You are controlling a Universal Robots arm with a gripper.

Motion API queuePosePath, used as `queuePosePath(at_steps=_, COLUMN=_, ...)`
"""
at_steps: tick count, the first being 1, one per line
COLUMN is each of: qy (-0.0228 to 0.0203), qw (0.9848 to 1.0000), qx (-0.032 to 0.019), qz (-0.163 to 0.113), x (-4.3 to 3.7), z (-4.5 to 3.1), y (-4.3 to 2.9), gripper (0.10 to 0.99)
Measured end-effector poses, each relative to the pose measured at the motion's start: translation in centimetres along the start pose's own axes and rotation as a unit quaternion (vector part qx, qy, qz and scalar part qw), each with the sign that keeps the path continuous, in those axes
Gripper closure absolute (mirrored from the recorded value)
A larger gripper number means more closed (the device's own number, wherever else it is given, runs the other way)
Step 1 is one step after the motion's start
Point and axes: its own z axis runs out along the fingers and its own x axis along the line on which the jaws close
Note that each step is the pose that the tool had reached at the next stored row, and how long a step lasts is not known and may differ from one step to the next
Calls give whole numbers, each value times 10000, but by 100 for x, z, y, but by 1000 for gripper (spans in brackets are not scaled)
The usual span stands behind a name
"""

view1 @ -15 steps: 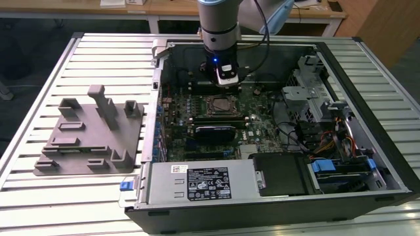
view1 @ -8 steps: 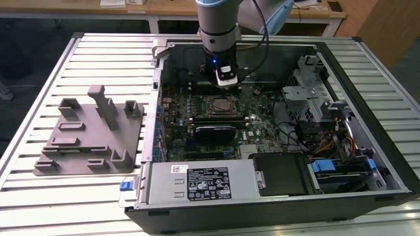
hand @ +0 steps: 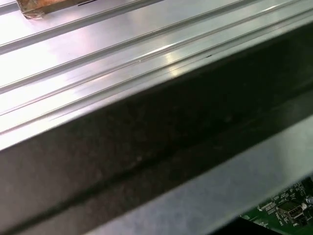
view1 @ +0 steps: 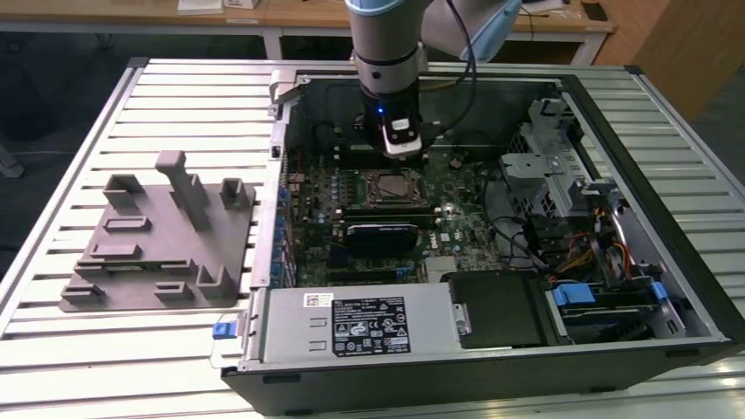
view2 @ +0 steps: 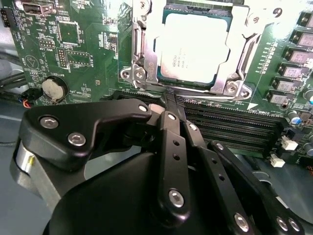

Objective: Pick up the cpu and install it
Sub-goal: 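Install the first cpu locking lever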

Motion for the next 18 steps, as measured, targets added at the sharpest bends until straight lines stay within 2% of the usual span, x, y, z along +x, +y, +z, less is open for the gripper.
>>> queuePosePath(at_steps=8, qy=-6, qw=10000, qx=-5, qz=0, x=-3, z=24, y=-12, gripper=980)
queuePosePath(at_steps=11, qy=6, qw=10000, qx=-32, qz=5, x=-6, z=25, y=-12, gripper=980)
queuePosePath(at_steps=14, qy=7, qw=10000, qx=-36, qz=6, x=-6, z=25, y=-11, gripper=980)
queuePosePath(at_steps=18, qy=8, qw=10000, qx=-35, qz=5, x=-12, z=-19, y=-4, gripper=980)
